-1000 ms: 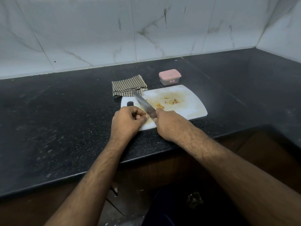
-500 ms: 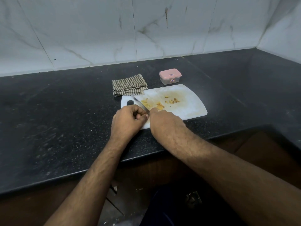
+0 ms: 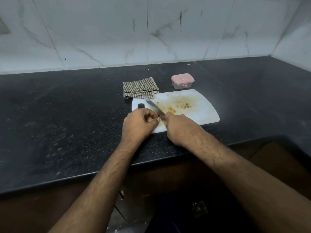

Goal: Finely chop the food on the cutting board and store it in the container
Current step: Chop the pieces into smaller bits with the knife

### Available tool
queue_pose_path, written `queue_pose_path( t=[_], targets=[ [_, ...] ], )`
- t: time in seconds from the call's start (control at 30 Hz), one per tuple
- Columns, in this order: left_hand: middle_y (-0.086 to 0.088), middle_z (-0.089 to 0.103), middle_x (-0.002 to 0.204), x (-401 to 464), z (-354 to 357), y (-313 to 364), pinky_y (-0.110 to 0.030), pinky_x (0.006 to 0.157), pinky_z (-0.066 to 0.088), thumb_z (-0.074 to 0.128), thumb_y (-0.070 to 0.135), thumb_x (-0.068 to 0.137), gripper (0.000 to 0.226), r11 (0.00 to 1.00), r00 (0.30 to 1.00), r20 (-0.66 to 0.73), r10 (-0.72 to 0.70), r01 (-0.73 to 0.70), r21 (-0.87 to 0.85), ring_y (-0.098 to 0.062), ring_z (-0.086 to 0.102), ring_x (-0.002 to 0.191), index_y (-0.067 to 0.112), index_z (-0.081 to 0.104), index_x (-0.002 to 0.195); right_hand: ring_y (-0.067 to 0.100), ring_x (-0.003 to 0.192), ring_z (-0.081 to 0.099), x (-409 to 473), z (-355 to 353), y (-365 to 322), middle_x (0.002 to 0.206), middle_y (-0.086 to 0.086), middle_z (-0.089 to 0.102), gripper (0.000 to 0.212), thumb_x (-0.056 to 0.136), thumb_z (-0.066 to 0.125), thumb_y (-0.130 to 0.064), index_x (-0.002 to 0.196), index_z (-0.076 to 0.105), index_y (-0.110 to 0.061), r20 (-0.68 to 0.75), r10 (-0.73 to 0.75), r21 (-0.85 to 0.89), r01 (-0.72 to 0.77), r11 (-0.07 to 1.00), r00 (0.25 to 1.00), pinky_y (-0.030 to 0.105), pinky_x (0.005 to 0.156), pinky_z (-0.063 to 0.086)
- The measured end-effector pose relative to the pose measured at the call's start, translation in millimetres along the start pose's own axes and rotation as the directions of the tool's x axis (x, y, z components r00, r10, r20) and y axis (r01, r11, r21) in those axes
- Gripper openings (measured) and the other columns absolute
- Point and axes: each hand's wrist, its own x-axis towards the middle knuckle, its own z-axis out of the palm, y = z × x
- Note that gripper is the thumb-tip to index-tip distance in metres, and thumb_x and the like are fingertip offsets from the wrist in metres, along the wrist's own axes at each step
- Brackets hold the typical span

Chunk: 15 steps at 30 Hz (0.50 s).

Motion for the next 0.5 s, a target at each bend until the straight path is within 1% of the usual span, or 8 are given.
queue_pose_path(
  t=[0.07, 0.1, 0.2, 0.27, 0.37, 0.5],
  targets=[
    [0.024, 0.061, 0.060, 0.0, -0.3, 1.2, -0.049, 0.087, 0.058, 0.080, 0.033, 0.082, 0.004, 1.000, 1.000, -0.001, -0.004, 0.004, 0.004, -0.004, 0.060, 0.064, 0.033, 0.076, 0.082, 0.024, 0.087, 0.052, 1.4, 0.1, 3.1, 0.100, 0.005, 0.055, 0.032, 0.100, 0.043, -0.014, 0.132, 0.044, -0.019, 0.015, 0.008, 0.030, -0.008, 1.000, 1.000, 0.035, 0.070, 0.044],
    [0.023, 0.061, 0.059, 0.0, -0.1, 1.6, -0.048, 0.087, 0.058, 0.080, 0.033, 0.082, 0.004, 1.000, 1.000, -0.003, -0.004, 0.004, 0.007, -0.004, 0.060, 0.063, 0.032, 0.076, 0.082, 0.023, 0.087, 0.053, 1.8, 0.0, 4.5, 0.101, 0.005, 0.054, 0.031, 0.102, 0.043, -0.016, 0.133, 0.044, -0.020, 0.021, 0.011, 0.042, -0.012, 0.999, 1.000, 0.035, 0.069, 0.043],
    [0.016, 0.061, 0.060, 0.3, 0.2, 1.7, -0.046, 0.085, 0.059, 0.081, 0.031, 0.083, 0.005, 1.000, 1.000, -0.009, -0.004, 0.004, 0.011, -0.005, 0.060, 0.064, 0.030, 0.076, 0.082, 0.020, 0.082, 0.053, 3.7, 0.2, 7.4, 0.093, 0.002, 0.049, 0.030, 0.104, 0.043, -0.020, 0.135, 0.043, -0.021, 0.032, 0.017, 0.065, -0.019, 0.998, 0.999, 0.031, 0.057, 0.039],
    [0.014, 0.062, 0.062, 0.8, 0.6, 1.0, -0.046, 0.083, 0.059, 0.081, 0.030, 0.083, 0.005, 1.000, 1.000, -0.009, 0.000, 0.000, 0.013, -0.006, 0.060, 0.064, 0.030, 0.076, 0.081, 0.019, 0.080, 0.054, 4.7, 1.1, 8.3, 0.090, 0.002, 0.049, 0.028, 0.105, 0.043, -0.021, 0.133, 0.043, -0.020, 0.037, 0.027, 0.071, -0.030, 0.997, 0.999, 0.030, 0.054, 0.038],
    [0.013, 0.063, 0.063, 1.2, 1.0, 0.2, -0.046, 0.082, 0.059, 0.081, 0.031, 0.082, 0.006, 1.000, 1.000, -0.009, 0.002, -0.001, 0.017, -0.008, 0.061, 0.065, 0.030, 0.076, 0.081, 0.022, 0.085, 0.056, 5.5, 2.3, 8.7, 0.092, 0.003, 0.052, 0.027, 0.105, 0.043, -0.020, 0.131, 0.043, -0.019, 0.034, 0.027, 0.071, -0.030, 0.997, 0.999, 0.031, 0.057, 0.039],
    [0.013, 0.063, 0.063, 1.6, 1.1, -0.8, -0.047, 0.081, 0.059, 0.081, 0.032, 0.082, 0.006, 1.000, 1.000, -0.008, -0.003, 0.003, 0.011, -0.009, 0.061, 0.065, 0.031, 0.075, 0.080, 0.020, 0.087, 0.055, 6.6, 1.9, 9.1, 0.093, 0.002, 0.052, 0.029, 0.104, 0.044, -0.020, 0.133, 0.044, -0.020, 0.038, 0.004, 0.064, -0.006, 0.998, 0.999, 0.032, 0.065, 0.042]
  ],
)
